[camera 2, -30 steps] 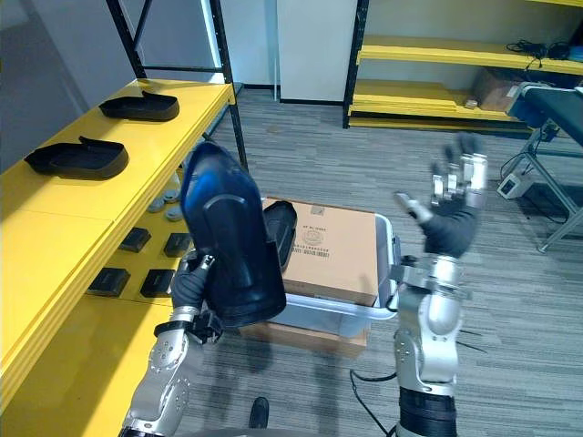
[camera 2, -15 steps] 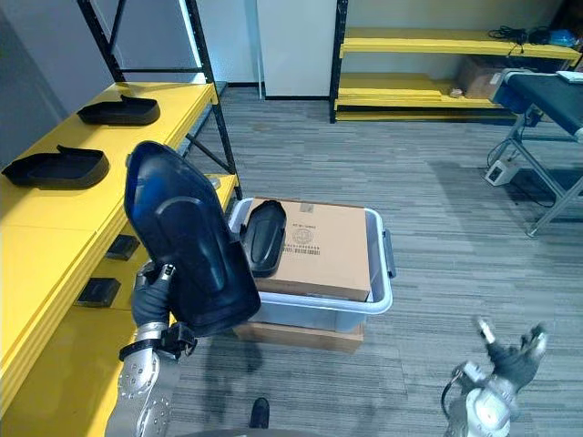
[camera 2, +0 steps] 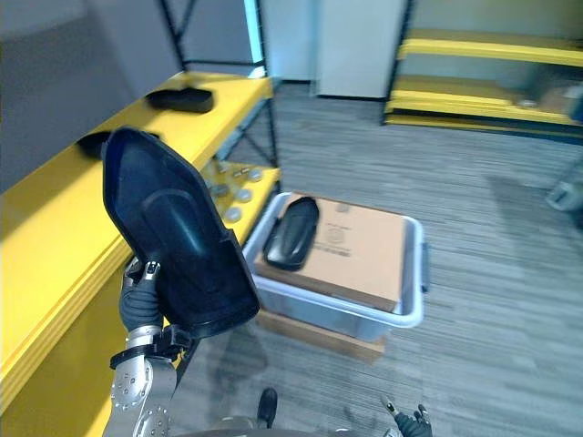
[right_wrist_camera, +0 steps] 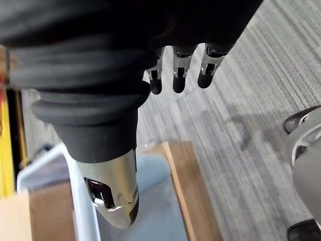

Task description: Walk over and take plastic housings, then place them on the shelf

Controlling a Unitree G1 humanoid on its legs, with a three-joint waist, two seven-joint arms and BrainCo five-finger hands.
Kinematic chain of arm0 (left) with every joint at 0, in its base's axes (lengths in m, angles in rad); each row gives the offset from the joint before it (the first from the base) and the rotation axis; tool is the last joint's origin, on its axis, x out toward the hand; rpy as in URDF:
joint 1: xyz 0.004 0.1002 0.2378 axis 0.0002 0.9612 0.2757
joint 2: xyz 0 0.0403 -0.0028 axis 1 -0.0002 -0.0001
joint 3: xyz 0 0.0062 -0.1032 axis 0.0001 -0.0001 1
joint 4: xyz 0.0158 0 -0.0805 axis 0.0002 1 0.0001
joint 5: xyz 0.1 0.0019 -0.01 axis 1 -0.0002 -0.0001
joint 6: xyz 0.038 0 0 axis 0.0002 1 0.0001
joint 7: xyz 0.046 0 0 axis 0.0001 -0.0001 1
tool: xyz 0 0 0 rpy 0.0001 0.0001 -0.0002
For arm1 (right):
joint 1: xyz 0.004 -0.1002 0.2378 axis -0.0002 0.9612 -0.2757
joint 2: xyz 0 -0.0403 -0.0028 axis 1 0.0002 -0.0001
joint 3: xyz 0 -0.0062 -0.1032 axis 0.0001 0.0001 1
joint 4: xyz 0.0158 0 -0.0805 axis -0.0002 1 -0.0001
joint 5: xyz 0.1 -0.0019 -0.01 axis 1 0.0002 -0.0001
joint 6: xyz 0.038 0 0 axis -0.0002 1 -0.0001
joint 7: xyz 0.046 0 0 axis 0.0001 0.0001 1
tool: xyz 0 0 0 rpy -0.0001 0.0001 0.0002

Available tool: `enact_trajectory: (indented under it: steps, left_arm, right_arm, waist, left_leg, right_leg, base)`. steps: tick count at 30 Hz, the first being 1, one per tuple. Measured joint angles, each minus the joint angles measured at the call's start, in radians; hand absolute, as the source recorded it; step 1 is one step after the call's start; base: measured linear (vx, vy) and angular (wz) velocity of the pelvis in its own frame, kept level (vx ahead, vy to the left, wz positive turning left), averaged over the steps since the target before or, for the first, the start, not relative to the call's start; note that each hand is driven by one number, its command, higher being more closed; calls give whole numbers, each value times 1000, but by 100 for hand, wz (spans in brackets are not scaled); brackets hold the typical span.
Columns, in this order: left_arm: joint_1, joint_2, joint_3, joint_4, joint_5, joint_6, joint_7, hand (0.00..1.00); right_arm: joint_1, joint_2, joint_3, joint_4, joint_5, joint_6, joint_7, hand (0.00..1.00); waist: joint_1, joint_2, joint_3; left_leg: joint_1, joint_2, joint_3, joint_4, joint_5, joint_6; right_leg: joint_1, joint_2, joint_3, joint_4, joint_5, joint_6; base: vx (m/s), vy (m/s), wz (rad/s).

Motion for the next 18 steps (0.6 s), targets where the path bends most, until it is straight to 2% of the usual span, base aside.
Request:
enact_trajectory:
  steps: [1,3,4,6,7,8,9,10,11,12,13,14,16,17,18]
  left_arm:
    - [-9,1,-11,11,0,-8,4,100]
    - [-37,7,-19,41,0,-13,6,100]
    - [-68,14,-20,71,-1,-16,7,100]
    - [-86,19,-16,95,-4,-16,7,100]
    - [-84,20,-17,96,-5,-14,6,100]
    - [-85,20,-21,95,-5,-13,8,100]
    - [-91,23,-26,97,-5,-11,9,100]
    - [-97,24,-26,98,-2,-9,17,100]
    - [-97,25,-26,99,-1,-9,23,100]
    - [-98,26,-26,99,1,-9,28,100]
    - [-105,27,-33,99,3,-8,31,100]
    - [-112,26,-37,99,3,-8,32,100]
    - [-135,24,-64,99,3,-8,34,100]
    - [-141,20,-84,98,11,-9,34,100]
    - [-140,16,-89,97,17,-9,33,100]
  right_arm:
    - [-16,-6,0,19,-4,0,0,0]
    - [-61,-24,-3,69,-8,1,0,0]
    - [-87,-19,-2,89,-12,1,1,0]
    - [-130,-18,-1,99,-33,9,2,0]
    - [-147,-18,2,94,-35,12,3,0]
    - [-150,-18,3,88,-34,12,3,0]
    - [-148,-17,16,82,-34,12,3,0]
    - [-144,-16,42,72,-34,12,5,0]
    - [-145,-15,47,71,-34,12,9,0]
    - [-141,-15,66,66,-34,12,17,0]
    - [-135,-10,83,58,-34,12,19,0]
    - [-128,-4,87,46,-33,12,19,0]
    - [-100,6,111,35,-34,12,20,0]
    - [-87,11,115,35,-33,14,18,0]
    - [-75,15,115,31,-32,14,19,0]
  waist:
    - [0,-1,3]
    - [5,-2,6]
    - [5,-17,11]
    - [7,-15,24]
    - [6,-16,34]
    - [4,-16,39]
    - [-7,-18,47]
    - [-10,-17,48]
    - [-9,-18,48]
    - [-11,-17,48]
    - [-24,-20,49]
    - [-28,-26,51]
    - [-46,-44,55]
    - [-47,-50,53]
    - [-44,-54,53]
  left_leg:
    - [18,-6,39,-11,-14,-35]
    - [19,-65,7,-28,-19,-28]
    - [18,-104,-9,-32,-32,-19]
    - [6,-130,-37,16,-86,-11]
    - [17,-143,-53,44,-117,-1]
    - [25,-150,-70,52,-128,5]
    - [43,-159,-90,54,-141,-3]
    - [77,-168,-116,27,-144,-8]
    - [94,-174,-125,8,-139,-12]
    - [125,-185,-145,-19,-130,-9]
    - [144,-199,-172,-23,-118,7]
    - [153,-210,-186,-22,-119,7]
    - [170,-256,-267,-10,-119,7]
    - [167,-277,-311,-6,-123,8]
    - [171,-286,-328,-3,-134,3]
  right_leg:
    - [20,-18,-39,-1,3,8]
    - [42,-41,-55,-22,-2,29]
    - [57,-59,-54,-40,-16,52]
    - [60,-89,-54,22,-14,49]
    - [31,-123,-9,141,-15,-18]
    - [9,-132,39,209,-8,-68]
    - [-34,-118,160,286,-27,-65]
    - [-115,-45,343,335,-58,-16]
    - [-146,-18,395,340,-64,-6]
    - [-205,34,481,334,-67,-3]
    - [-253,74,549,325,-68,-2]
    - [-269,90,582,322,-68,-2]
    - [-324,149,722,292,-67,-1]
    - [-339,165,773,259,-55,2]
    - [-340,163,780,238,-43,-1]
  base:
    - [160,158,105]
    - [140,196,92]
    - [97,166,71]
    - [134,195,50]
    - [177,223,37]
    - [153,183,47]
    - [164,147,65]
    - [176,122,61]
    - [213,118,52]
    - [212,90,59]
    - [174,50,76]
    - [174,14,117]
    - [183,-41,139]
    - [139,-68,122]
    - [130,-89,105]
